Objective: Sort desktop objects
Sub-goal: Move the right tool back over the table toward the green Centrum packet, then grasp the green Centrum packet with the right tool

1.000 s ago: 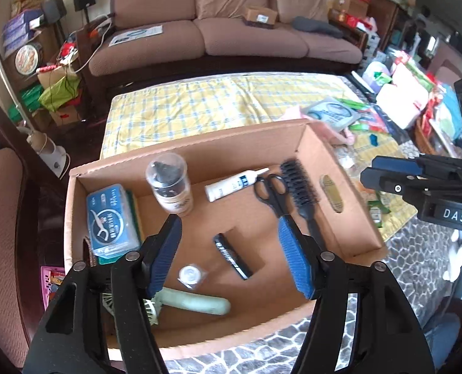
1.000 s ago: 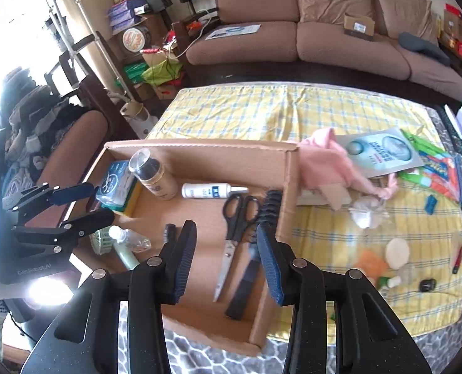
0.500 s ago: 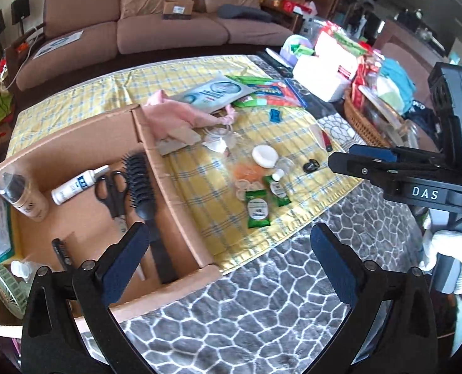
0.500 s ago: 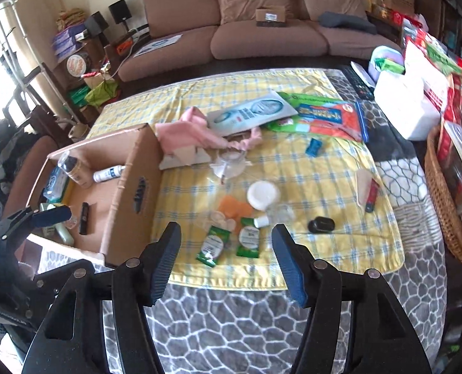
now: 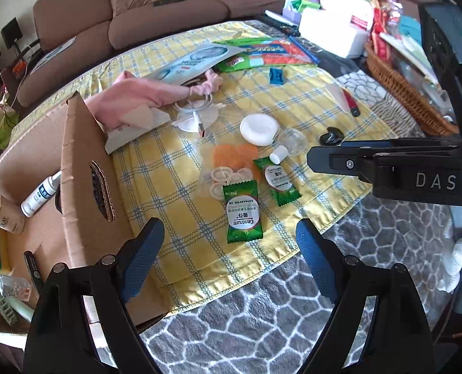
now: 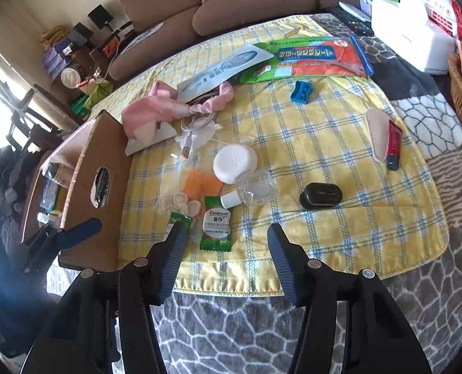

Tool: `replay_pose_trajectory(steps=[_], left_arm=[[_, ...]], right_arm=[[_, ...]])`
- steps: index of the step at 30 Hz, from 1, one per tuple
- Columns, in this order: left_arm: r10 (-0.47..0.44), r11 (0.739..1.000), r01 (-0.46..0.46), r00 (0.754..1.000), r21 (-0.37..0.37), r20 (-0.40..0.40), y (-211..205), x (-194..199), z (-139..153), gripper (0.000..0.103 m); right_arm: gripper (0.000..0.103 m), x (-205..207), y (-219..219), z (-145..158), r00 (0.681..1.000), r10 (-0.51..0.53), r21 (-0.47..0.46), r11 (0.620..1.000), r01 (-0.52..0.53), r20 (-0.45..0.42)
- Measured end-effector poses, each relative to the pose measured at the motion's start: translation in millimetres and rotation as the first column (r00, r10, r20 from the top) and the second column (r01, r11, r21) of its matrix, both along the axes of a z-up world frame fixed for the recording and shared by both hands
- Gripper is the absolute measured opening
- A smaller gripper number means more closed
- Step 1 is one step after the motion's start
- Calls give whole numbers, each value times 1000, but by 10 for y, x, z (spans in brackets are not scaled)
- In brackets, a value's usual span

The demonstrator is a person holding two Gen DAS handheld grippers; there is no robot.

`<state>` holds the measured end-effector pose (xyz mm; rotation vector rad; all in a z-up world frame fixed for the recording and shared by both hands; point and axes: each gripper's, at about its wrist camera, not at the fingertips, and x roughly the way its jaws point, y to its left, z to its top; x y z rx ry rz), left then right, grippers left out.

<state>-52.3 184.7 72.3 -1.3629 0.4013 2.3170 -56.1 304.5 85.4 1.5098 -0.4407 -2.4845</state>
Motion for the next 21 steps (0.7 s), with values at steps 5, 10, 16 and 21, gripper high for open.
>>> replay_pose_trajectory(steps=[5,10,16,21], left_arm=[[-40,991,28,995,-130,-87,202,6,-161,85],[-53,994,47,997,-102,-60,286,23,-237,75],[-26,999,26,1000,-42,-14,291,-71,-335,75],[21,997,-27,996,72,90,164,-187,-415,64]], right_arm=[[55,-211,-173,-229,997,64,57,996,-66,36],[49,-348,-278,-377,992,110,75,991,-114,54],[42,-422,-416,-449,984,160,187,967,-171,74],[24,-370,-386,-445,977,201,243,947,-211,66]])
